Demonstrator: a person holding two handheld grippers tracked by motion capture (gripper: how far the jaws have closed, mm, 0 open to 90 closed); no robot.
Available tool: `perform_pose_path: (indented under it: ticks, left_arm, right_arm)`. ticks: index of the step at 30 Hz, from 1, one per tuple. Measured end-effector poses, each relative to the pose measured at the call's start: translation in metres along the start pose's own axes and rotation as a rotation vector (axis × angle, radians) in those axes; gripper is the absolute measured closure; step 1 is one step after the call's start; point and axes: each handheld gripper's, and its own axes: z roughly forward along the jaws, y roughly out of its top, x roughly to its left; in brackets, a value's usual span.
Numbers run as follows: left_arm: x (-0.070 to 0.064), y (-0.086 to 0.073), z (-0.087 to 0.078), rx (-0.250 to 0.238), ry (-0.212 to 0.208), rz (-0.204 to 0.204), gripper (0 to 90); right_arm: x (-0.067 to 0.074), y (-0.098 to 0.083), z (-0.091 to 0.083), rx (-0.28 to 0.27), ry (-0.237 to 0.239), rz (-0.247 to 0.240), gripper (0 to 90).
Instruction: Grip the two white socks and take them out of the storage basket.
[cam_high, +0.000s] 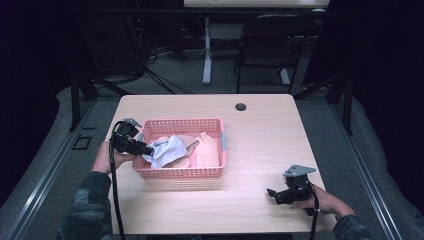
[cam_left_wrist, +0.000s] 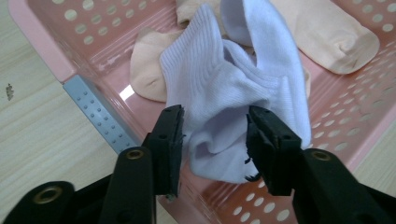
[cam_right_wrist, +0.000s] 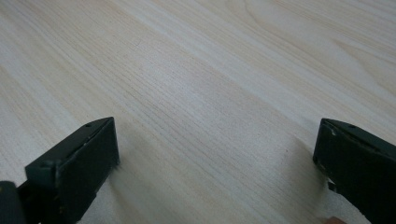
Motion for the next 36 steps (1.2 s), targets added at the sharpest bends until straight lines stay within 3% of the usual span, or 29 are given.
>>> perform_pose_path:
  ticks: [4, 6, 11, 24, 36]
  left_arm:
    - [-0.001, 0.001, 0.005, 0.025, 0.019, -0.018, 67.1]
    - [-0.002, 0.001, 0.005, 0.026, 0.020, -0.020, 77.3]
    - [-0.005, 0.004, 0.002, 0.029, 0.022, -0.031, 85.4]
    - [-0.018, 0.020, -0.024, 0.013, 0.040, 0.010, 87.0]
    - [-0.026, 0.039, -0.054, -0.032, 0.054, 0.035, 87.0]
  right_arm:
    - [0.000, 0.000, 0.000, 0.001, 0.001, -0.001, 0.0]
    - [0.000, 0.000, 0.000, 0.001, 0.001, -0.001, 0.0]
    - [0.000, 0.000, 0.000, 0.001, 0.001, -0.001, 0.0]
    - [0.000, 0.000, 0.000, -0.004, 0.001, 0.002, 0.0]
    - [0.000, 0.000, 0.000, -0.005, 0.002, 0.004, 0.0]
